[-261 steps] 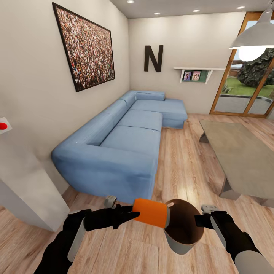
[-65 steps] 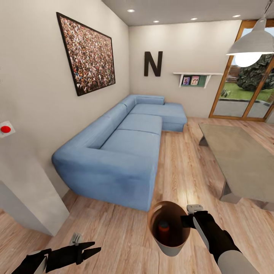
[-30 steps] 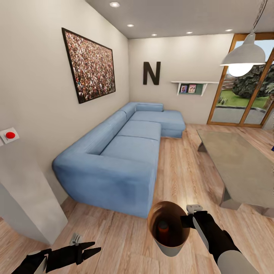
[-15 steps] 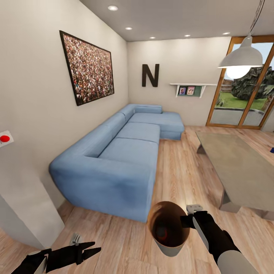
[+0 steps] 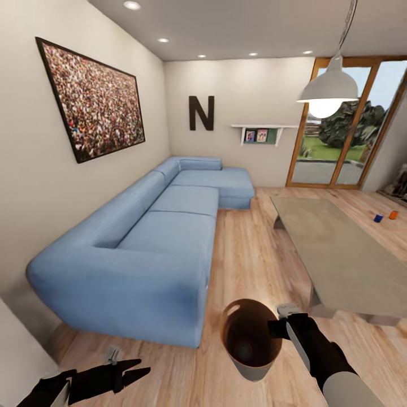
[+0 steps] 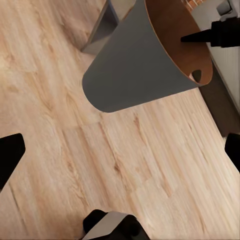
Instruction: Put the three can of soda from the living room inside the tash can in the kitchen.
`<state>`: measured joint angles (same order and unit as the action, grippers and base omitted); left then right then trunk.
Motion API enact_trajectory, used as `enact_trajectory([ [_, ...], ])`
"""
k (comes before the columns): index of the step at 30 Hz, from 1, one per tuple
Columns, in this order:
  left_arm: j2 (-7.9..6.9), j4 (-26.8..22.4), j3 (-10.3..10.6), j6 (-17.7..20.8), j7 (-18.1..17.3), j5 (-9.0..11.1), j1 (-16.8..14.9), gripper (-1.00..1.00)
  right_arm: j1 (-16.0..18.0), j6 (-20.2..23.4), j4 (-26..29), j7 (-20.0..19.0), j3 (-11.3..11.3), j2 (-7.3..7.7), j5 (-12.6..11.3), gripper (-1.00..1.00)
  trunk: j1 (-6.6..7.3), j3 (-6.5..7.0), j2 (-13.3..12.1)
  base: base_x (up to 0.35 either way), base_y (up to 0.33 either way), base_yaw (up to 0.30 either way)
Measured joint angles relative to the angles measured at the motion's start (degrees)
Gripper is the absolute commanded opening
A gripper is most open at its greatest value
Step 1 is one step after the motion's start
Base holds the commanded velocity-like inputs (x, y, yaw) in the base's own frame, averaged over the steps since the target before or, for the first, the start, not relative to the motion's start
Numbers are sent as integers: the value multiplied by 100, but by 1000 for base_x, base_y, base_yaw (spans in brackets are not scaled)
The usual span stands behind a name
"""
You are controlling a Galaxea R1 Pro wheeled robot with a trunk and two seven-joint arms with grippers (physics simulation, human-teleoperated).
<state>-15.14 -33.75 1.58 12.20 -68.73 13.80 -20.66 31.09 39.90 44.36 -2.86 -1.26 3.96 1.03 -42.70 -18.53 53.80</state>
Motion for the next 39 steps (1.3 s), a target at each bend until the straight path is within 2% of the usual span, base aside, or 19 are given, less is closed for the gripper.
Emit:
enact_trajectory([
  [6, -4, -1, -6, -6, -6, 0, 0, 100, 0, 0, 0, 2, 1, 2, 76, -100, 0, 24, 0, 158, -152, -273],
  [9, -4, 0, -4, -10, -7, 0, 0, 100, 0, 0, 1, -1, -1, -1, -50, -100, 0, 40, 0, 23, -141, -264],
  [11, -4, 0, -4, -13, -3, 0, 0, 100, 0, 0, 1, -1, -1, -1, -48, -100, 0, 51, 0, 7, -267, -259],
  [14, -6, 0, -6, -15, -1, 0, 0, 100, 0, 0, 0, 1, 1, 2, 35, -100, 0, 67, 0, 3, -318, -256],
  [39, 13, 0, 17, -16, -1, 0, 0, 100, 0, 0, 0, 0, 0, 3, 2, -100, 0, 214, 0, 0, -348, -247],
])
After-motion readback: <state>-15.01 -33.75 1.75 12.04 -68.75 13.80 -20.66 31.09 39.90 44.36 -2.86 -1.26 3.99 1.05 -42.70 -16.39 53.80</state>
